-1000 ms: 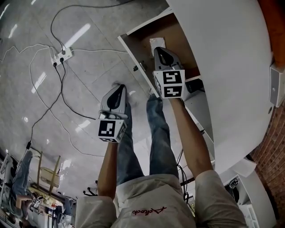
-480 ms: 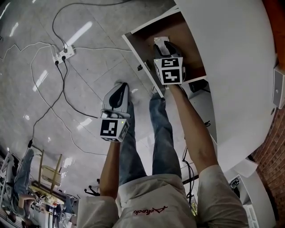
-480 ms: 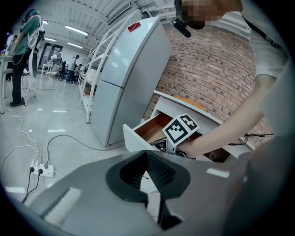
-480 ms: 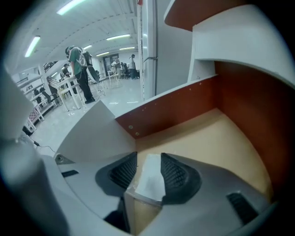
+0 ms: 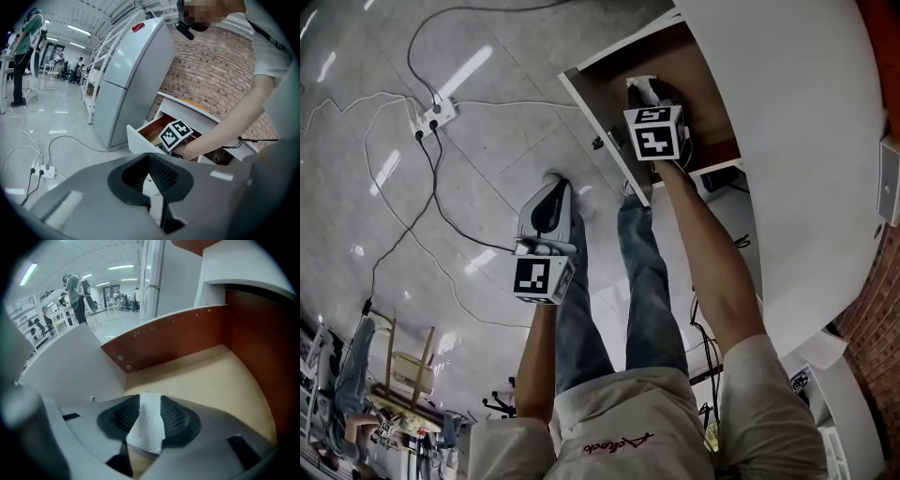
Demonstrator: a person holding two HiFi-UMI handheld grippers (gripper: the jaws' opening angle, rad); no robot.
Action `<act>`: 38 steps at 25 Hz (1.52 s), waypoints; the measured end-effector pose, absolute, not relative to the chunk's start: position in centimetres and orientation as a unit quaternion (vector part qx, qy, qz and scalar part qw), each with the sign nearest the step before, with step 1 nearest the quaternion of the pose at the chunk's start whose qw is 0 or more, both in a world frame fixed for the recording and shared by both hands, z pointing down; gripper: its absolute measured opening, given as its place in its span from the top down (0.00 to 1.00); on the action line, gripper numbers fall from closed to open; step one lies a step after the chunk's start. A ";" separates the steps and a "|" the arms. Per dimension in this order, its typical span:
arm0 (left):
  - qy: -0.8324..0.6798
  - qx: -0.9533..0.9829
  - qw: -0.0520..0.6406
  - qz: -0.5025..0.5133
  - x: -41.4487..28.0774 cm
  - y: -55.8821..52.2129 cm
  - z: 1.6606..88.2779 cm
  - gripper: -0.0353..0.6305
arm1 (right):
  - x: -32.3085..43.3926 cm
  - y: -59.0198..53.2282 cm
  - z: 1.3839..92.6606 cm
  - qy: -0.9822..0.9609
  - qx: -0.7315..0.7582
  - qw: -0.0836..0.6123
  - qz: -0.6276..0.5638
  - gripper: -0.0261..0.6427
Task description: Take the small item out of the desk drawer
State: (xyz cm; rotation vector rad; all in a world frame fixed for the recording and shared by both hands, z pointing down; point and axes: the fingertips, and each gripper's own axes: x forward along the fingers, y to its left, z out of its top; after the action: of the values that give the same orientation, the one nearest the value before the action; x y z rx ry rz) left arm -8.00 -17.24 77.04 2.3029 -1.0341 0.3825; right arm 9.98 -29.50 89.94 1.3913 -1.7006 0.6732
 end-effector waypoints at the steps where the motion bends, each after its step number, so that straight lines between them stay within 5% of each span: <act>1: -0.388 0.864 0.289 0.144 -8.0 -17.4 77.0 0.93 | 10.0 -29.5 90.1 -0.674 0.551 0.413 0.266 0.75; 10: -0.392 0.861 0.288 0.146 -8.7 -17.7 77.1 0.93 | 10.2 -29.3 90.6 -0.668 0.546 0.437 0.252 0.94; 38: -0.398 0.862 0.277 0.144 -7.4 -17.2 75.4 0.93 | 7.4 -25.5 77.0 -0.742 0.591 0.281 0.147 0.94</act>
State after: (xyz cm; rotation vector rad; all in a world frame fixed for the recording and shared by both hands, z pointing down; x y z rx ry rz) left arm -7.37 -17.22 75.40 2.3154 -1.0695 0.3857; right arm 7.38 -25.49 76.99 1.5830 -1.9890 0.3941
